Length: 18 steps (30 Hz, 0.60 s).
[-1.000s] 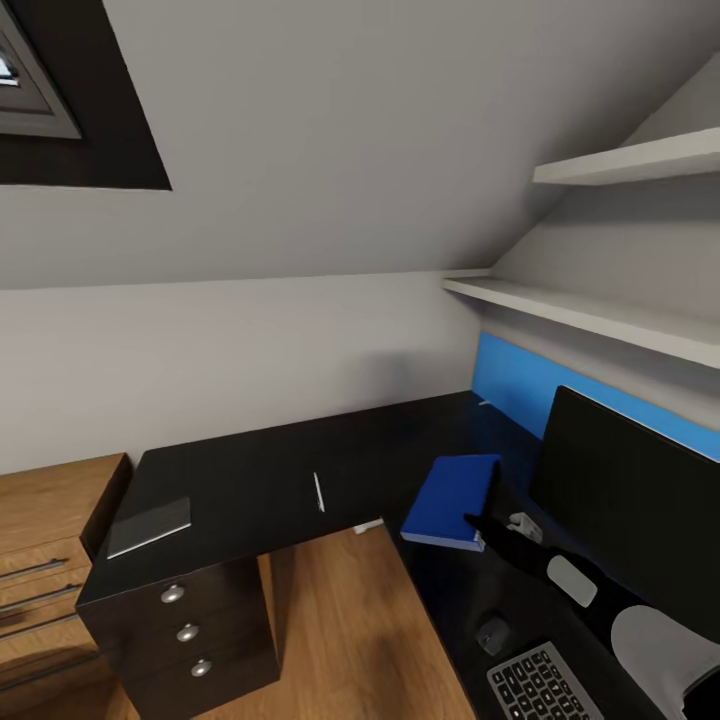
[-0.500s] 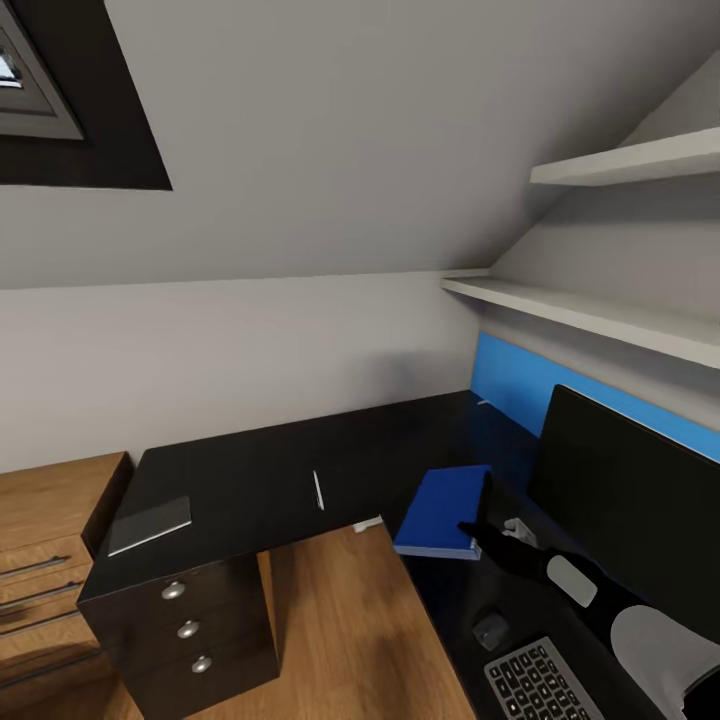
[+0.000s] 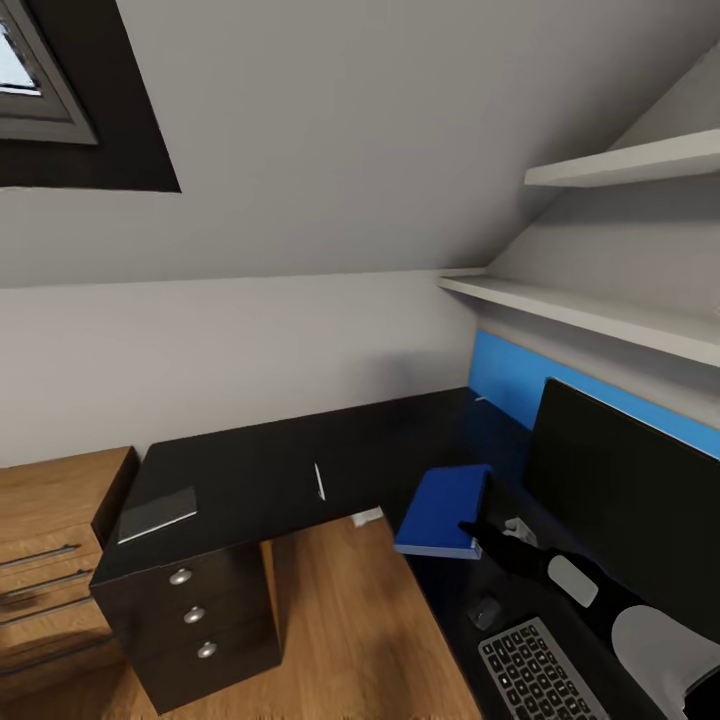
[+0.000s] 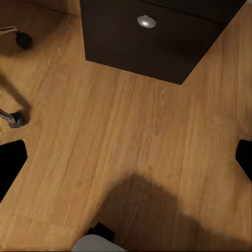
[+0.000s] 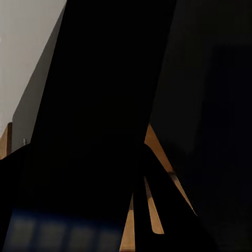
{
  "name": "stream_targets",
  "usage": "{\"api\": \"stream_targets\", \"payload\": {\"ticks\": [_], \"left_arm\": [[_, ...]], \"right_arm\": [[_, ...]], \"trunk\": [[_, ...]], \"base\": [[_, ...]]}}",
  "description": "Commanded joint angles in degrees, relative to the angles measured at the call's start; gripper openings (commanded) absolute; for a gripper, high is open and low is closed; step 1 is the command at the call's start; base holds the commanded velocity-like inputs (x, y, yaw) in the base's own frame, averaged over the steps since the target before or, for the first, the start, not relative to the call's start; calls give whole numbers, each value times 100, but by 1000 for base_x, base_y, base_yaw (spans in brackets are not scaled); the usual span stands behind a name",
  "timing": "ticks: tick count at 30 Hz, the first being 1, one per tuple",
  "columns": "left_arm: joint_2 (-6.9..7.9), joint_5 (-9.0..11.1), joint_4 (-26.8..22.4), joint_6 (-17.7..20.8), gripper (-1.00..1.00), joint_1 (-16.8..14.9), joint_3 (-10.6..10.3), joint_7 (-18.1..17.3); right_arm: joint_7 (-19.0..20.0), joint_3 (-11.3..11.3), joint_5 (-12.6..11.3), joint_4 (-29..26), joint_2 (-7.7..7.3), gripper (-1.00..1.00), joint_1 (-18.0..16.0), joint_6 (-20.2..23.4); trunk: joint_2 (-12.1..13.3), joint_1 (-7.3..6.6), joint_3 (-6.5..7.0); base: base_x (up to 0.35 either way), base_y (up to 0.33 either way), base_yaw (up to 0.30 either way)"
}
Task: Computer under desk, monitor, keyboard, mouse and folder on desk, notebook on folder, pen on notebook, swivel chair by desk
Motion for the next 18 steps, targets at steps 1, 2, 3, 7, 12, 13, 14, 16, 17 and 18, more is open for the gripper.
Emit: {"api": "stream_targets", "payload": {"ticks": [1, 2, 3, 7, 12, 13, 14, 16, 17, 18], "left_arm": [[4, 61, -2, -17, 100, -1, -37, -22], [4, 61, -2, -16, 100, -2, -36, -22], [4, 61, -2, -15, 100, 0, -36, -22], [4, 61, -2, -17, 100, -1, -35, -22], [-4, 55, -2, -18, 100, -1, -42, -22], [-4, 57, -2, -18, 100, -1, -42, -22], [-4, 58, -2, -18, 100, 0, -43, -22], [-5, 59, -2, -19, 100, 2, -43, -22], [-5, 58, -2, -17, 100, 2, -43, -22], [-3, 57, -2, -17, 100, 0, -43, -22]], "right_arm": [[8, 23, -42, 2, -5, -100, -5, 23], [8, 22, -42, 3, -5, -100, -5, 23], [8, 22, -43, 4, -5, -100, -5, 23], [5, 22, -43, 6, -6, -100, -5, 23], [6, 21, -43, 4, -12, -100, -5, 23], [7, 21, -43, 3, -11, -100, -5, 21], [7, 22, -43, 2, -10, -100, -5, 20], [8, 22, -43, 0, -8, -100, -5, 12], [8, 22, -43, -1, -8, -100, -5, -10], [8, 22, -43, -1, -7, -100, -5, -29]], "trunk": [[-9, -1, -10], [-9, -1, -10], [-9, -1, -10], [-9, -1, -10], [-9, -1, -10], [-9, -1, -10], [-9, -1, -10], [-9, -1, -10], [-9, -1, -10], [-9, -1, -10]], "base": [[-244, 0, 0], [-196, 0, 0], [-125, 0, 0], [-62, 0, 0], [-8, 0, 0], [-3, 0, 0], [-2, 0, 0], [-1, 0, 0], [0, 0, 0], [0, 0, 0]]}}
